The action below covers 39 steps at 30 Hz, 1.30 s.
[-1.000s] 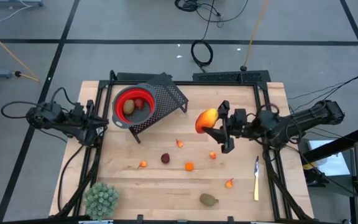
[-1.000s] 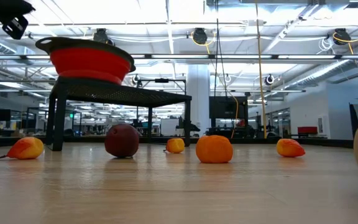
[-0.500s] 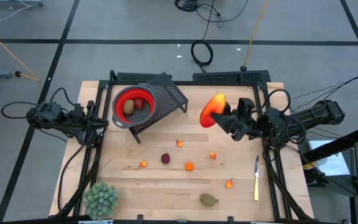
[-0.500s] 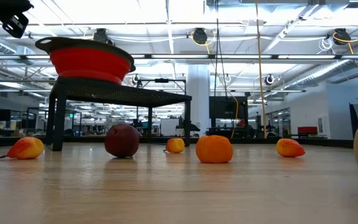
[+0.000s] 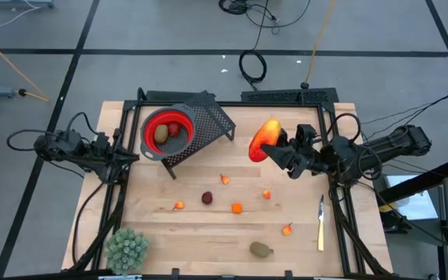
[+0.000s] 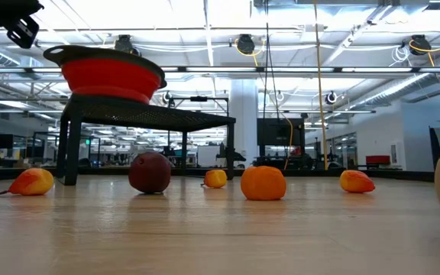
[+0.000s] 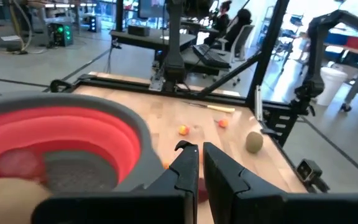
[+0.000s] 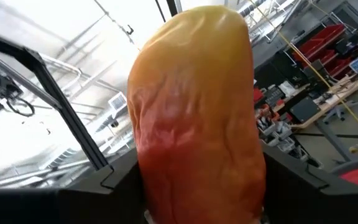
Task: Pick & Place Fruit
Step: Put the mango into the red strainer bowl on the shelf
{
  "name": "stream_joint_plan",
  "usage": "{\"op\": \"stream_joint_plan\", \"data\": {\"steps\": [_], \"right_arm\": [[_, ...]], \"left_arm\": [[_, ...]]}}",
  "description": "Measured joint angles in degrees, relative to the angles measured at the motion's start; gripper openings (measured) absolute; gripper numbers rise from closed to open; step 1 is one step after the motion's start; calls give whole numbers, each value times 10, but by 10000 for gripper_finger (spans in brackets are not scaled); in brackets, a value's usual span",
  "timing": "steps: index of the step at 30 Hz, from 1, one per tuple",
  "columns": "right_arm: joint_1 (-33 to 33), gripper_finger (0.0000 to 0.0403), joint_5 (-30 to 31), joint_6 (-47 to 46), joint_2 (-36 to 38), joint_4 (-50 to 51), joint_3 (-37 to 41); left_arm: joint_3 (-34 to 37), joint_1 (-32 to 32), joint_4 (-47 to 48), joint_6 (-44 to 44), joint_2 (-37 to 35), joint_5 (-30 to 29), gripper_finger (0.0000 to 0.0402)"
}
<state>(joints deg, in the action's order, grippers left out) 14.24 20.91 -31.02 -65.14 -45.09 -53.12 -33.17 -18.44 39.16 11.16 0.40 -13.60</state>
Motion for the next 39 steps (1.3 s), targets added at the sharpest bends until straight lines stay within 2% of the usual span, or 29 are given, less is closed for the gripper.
{"op": "stream_joint_plan", "data": {"steps": [7, 11, 17, 23, 27, 35, 39], "right_arm": [[1, 236, -3, 30, 0, 58, 0], [1, 236, -36, 67, 0, 89, 0], [1, 235, -63, 189, 0, 118, 0], [1, 233, -107, 315, 0, 134, 0], [1, 234, -107, 370, 0, 141, 0], [1, 234, -106, 380, 0, 143, 0], [1, 233, -86, 377, -9, 143, 0]], "left_arm": [[55, 0, -52, 13, 0, 20, 21], [71, 0, -89, 13, 0, 49, 21], [99, 0, -130, 10, 0, 94, 21], [120, 0, -166, 12, 0, 97, 21], [121, 0, -169, 15, 0, 96, 21], [121, 0, -196, 16, 0, 94, 21], [121, 0, -246, 59, 1, 91, 21]]}}
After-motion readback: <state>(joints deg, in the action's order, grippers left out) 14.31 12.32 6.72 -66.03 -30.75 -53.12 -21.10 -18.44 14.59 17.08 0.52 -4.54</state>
